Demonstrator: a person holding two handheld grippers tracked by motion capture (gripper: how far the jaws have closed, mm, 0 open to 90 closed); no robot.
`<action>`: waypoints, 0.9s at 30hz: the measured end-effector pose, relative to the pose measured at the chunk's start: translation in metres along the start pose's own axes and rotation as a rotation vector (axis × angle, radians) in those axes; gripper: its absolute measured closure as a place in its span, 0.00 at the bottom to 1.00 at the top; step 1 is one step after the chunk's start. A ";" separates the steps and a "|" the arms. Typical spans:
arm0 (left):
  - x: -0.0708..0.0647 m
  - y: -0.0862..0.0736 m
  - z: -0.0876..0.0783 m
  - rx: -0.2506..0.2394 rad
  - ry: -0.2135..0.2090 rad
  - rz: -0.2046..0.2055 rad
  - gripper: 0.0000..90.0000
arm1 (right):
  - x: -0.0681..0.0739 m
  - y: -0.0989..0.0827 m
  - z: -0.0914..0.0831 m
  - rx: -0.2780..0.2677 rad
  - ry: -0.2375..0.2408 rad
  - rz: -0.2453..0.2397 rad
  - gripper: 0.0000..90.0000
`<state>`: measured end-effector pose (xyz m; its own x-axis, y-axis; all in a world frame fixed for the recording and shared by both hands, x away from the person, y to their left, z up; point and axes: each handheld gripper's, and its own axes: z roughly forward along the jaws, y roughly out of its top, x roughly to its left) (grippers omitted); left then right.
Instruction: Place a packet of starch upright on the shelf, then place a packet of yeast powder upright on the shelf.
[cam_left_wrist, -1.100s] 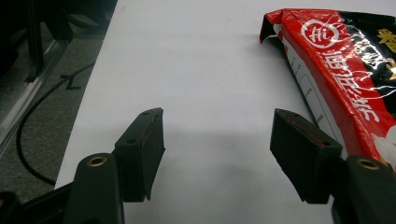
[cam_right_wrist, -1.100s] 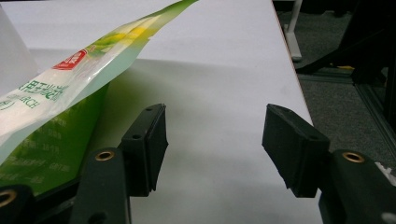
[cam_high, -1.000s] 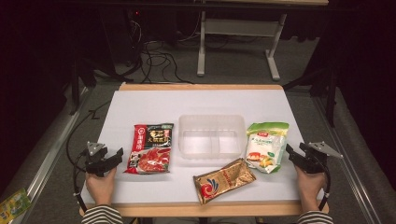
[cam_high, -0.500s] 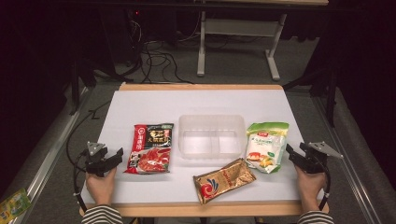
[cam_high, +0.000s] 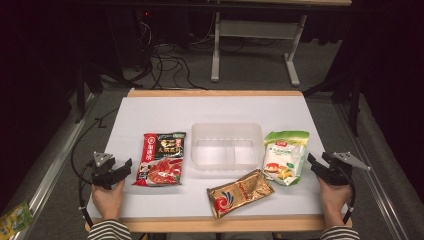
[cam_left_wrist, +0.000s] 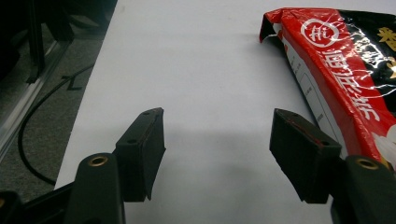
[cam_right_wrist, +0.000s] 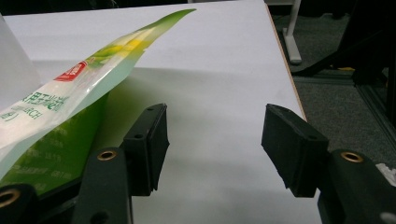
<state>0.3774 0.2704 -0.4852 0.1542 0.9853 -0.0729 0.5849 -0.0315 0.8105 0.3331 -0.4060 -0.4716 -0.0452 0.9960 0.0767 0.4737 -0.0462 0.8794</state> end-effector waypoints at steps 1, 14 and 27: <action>0.000 0.000 0.000 0.000 0.000 0.000 0.40 | 0.000 0.001 -0.002 -0.007 0.008 -0.006 0.46; 0.000 0.000 0.000 0.000 -0.001 0.004 0.40 | 0.003 0.007 -0.021 -0.010 0.049 0.001 0.48; -0.002 0.000 0.000 -0.003 0.007 0.014 0.40 | 0.010 0.012 -0.041 -0.001 0.132 -0.013 0.50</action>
<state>0.3770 0.2688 -0.4852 0.1564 0.9860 -0.0573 0.5803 -0.0447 0.8132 0.3022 -0.4000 -0.4411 -0.1664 0.9779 0.1266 0.4714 -0.0339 0.8813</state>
